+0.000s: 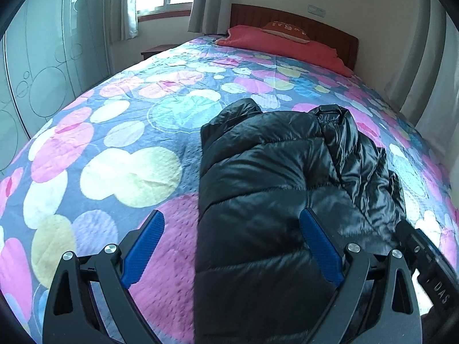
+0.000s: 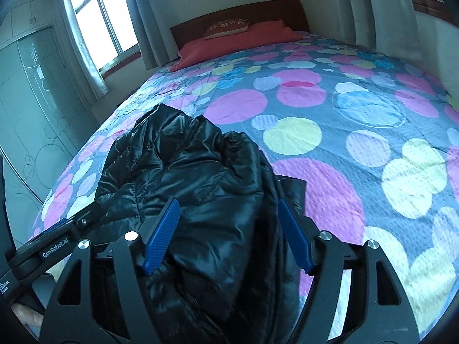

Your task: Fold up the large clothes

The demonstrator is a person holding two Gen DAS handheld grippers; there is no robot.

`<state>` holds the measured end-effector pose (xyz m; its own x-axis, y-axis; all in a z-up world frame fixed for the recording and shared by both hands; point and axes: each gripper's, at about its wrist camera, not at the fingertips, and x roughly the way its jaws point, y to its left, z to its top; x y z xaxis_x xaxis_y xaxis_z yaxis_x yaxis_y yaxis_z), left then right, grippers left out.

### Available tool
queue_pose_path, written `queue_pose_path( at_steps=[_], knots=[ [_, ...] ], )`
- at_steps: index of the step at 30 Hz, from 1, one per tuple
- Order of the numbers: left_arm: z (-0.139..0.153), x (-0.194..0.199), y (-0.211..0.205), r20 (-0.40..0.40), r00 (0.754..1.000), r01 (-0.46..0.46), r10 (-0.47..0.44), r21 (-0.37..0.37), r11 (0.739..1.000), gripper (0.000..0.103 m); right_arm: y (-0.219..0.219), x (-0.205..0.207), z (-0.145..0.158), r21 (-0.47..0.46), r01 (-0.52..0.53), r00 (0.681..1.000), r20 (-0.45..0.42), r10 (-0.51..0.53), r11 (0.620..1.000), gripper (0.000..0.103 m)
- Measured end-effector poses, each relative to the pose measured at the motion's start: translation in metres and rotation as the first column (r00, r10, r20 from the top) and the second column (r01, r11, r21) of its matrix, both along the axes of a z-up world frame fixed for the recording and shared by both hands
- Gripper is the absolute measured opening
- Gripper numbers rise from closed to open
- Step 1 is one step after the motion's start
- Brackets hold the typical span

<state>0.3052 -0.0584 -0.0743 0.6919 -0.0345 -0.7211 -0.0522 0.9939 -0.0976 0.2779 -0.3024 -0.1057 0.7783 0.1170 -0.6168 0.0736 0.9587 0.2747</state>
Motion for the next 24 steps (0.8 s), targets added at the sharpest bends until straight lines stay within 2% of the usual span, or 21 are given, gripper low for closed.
queue_pose_path(
  at_steps=[12, 17, 24],
  knots=[
    [0.001, -0.045, 0.017, -0.008, 0.999, -0.052, 0.054, 0.111, 0.992, 0.095, -0.002, -0.046, 0.012, -0.058, 0.059, 0.998, -0.019, -0.06, 0.997, 0.072],
    [0.01, -0.073, 0.02, 0.025, 0.998, -0.059, 0.055, 0.178, 0.982, 0.095, 0.005, -0.07, 0.016, -0.069, 0.06, 0.998, -0.011, -0.06, 0.996, 0.079],
    [0.031, -0.111, 0.02, 0.064, 0.998, -0.032, 0.022, 0.16, 0.987, 0.095, 0.02, -0.099, 0.029, -0.1, 0.036, 0.999, 0.006, -0.036, 0.994, 0.08]
  ],
)
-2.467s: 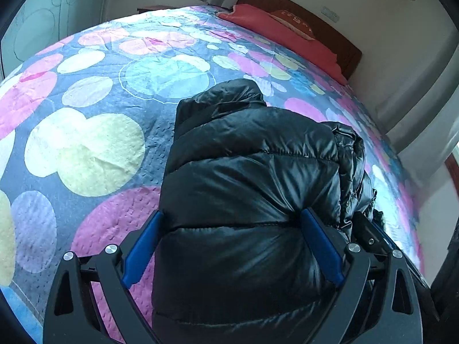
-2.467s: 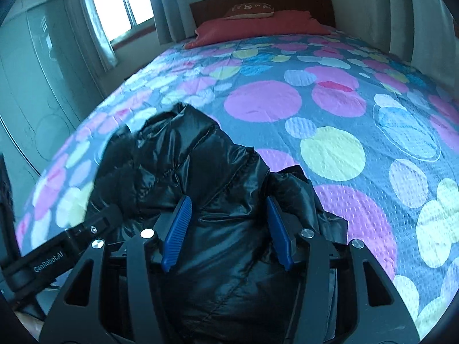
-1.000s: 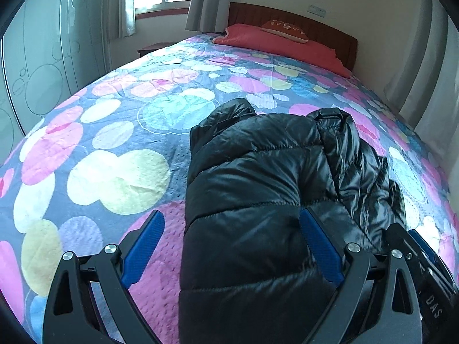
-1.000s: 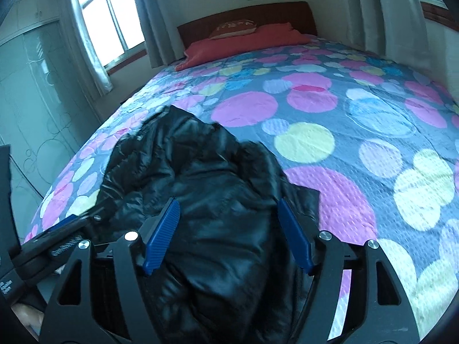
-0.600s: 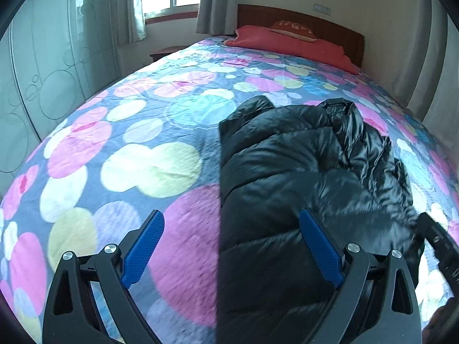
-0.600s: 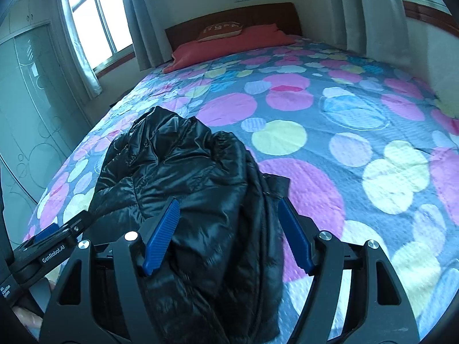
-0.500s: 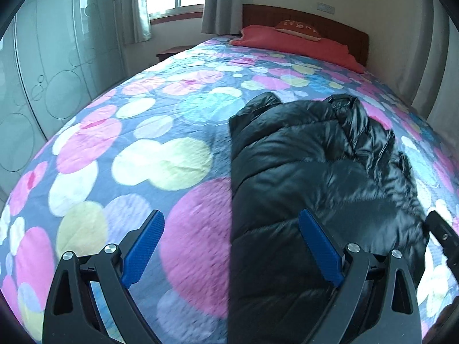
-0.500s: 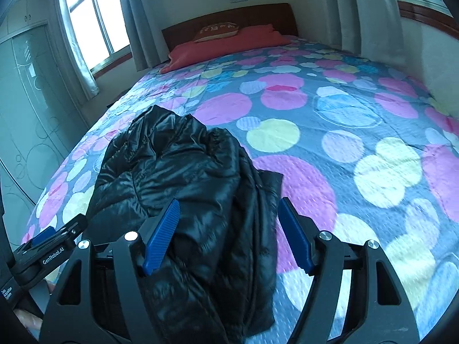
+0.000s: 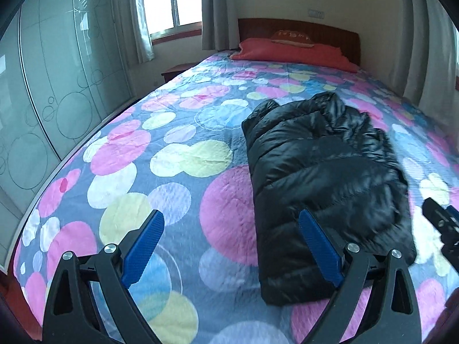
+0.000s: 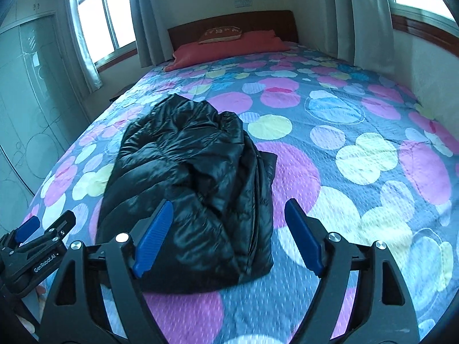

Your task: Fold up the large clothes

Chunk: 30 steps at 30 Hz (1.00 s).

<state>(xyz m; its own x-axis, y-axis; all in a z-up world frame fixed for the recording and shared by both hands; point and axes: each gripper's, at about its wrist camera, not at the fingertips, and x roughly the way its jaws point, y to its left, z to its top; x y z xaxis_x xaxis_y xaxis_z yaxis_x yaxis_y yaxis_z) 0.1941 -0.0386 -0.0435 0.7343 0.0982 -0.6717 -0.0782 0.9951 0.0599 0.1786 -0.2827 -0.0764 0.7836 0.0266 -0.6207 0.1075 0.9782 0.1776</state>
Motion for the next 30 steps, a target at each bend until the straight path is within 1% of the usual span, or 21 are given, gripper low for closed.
queue_pose_path(
  at_steps=[4, 8, 15, 30],
  knots=[
    [0.012, -0.018, -0.002, 0.015, 1.0, 0.018, -0.017, -0.013, 1.0, 0.095, 0.006, -0.018, 0.009, -0.005, -0.008, 1.0, 0.015, 0.008, 1.0, 0.081],
    [0.022, -0.032, -0.001, 0.021, 0.999, 0.028, -0.027, -0.042, 0.999, 0.095, 0.009, -0.034, 0.021, -0.015, -0.01, 0.999, 0.042, 0.01, 1.0, 0.086],
    [0.039, -0.055, 0.001, 0.051, 0.998, 0.034, -0.03, -0.073, 0.997, 0.095, 0.013, -0.059, 0.038, -0.032, -0.019, 0.997, 0.078, 0.021, 0.999, 0.087],
    [0.046, -0.082, 0.006, 0.08, 0.997, 0.026, -0.02, -0.071, 0.997, 0.095, 0.023, -0.088, 0.047, -0.043, -0.045, 0.991, 0.122, 0.049, 0.998, 0.088]
  ],
)
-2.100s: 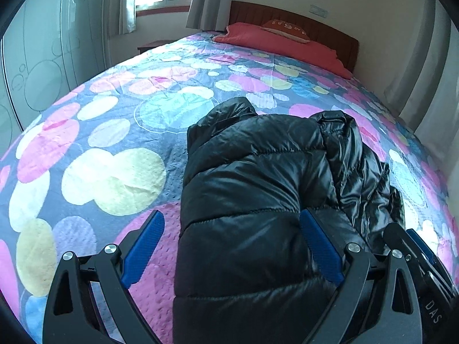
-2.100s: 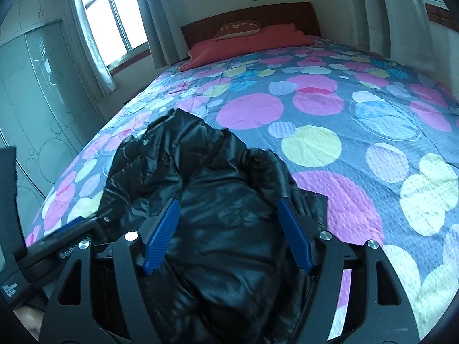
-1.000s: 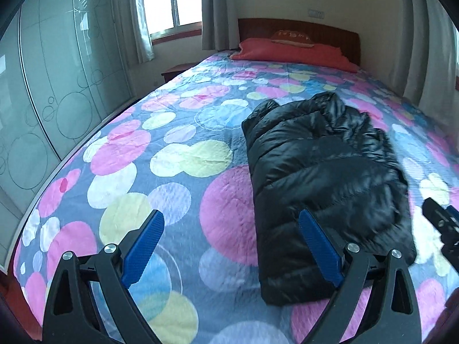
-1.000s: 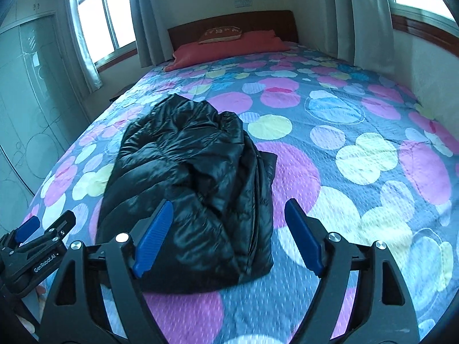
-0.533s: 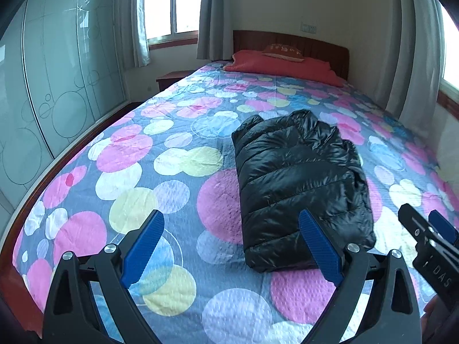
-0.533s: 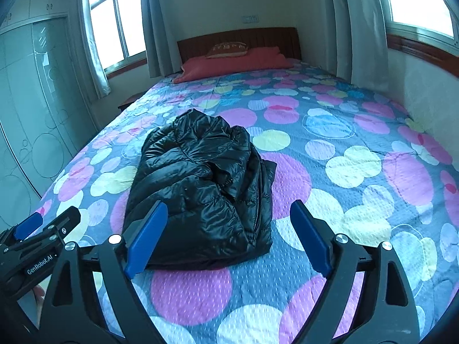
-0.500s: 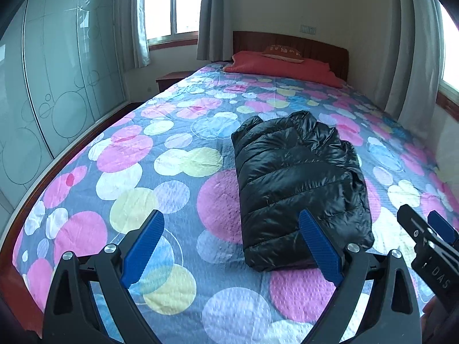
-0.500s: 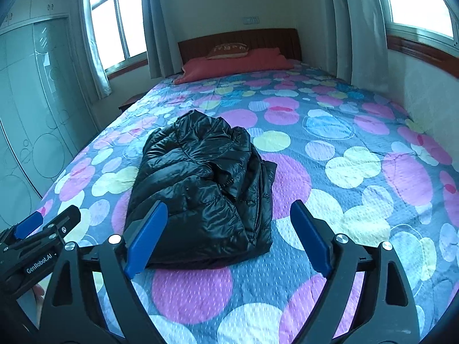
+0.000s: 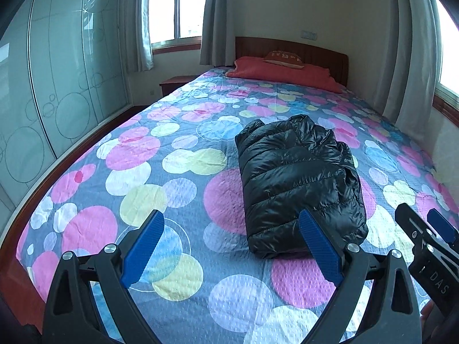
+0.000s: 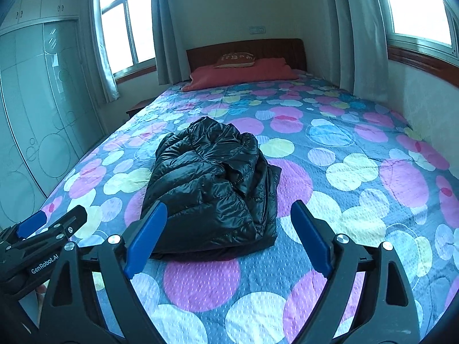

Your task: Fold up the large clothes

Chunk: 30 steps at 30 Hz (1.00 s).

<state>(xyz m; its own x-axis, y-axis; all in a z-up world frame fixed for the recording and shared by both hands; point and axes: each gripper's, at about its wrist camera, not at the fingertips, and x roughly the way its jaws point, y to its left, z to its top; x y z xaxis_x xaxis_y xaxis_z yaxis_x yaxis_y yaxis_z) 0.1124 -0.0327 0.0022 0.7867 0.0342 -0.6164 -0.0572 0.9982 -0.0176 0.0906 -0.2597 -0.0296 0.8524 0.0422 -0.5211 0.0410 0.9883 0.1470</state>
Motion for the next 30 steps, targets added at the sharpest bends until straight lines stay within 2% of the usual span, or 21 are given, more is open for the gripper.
queue_pose_path(
  at_steps=[30],
  knots=[
    [0.0043, 0.0068, -0.0013, 0.002, 1.0, 0.013, -0.013, -0.015, 1.0, 0.095, 0.0, -0.001, 0.0054, -0.004, 0.006, 1.0, 0.002, -0.006, 1.0, 0.088]
  ],
)
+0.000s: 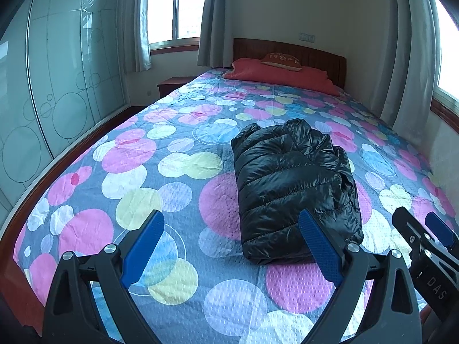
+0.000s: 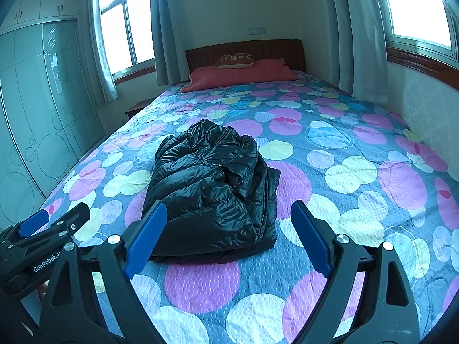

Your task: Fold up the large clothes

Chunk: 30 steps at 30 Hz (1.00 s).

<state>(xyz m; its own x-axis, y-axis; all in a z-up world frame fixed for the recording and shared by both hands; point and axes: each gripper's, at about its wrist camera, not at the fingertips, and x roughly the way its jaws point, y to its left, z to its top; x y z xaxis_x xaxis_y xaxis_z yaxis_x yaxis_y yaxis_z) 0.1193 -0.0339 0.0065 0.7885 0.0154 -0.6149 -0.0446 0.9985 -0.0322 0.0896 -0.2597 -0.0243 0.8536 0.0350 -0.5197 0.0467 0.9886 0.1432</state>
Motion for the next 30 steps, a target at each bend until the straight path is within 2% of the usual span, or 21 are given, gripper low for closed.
queue_pose_path(
  at_steps=[30],
  knots=[
    [-0.0041, 0.0009, -0.0016, -0.004, 1.0, -0.011, 0.011, 0.006, 1.0, 0.095, -0.0021, 0.0044, -0.0002, -0.001, 0.0, 1.0, 0.001, 0.0, 1.0, 0.088]
  ],
)
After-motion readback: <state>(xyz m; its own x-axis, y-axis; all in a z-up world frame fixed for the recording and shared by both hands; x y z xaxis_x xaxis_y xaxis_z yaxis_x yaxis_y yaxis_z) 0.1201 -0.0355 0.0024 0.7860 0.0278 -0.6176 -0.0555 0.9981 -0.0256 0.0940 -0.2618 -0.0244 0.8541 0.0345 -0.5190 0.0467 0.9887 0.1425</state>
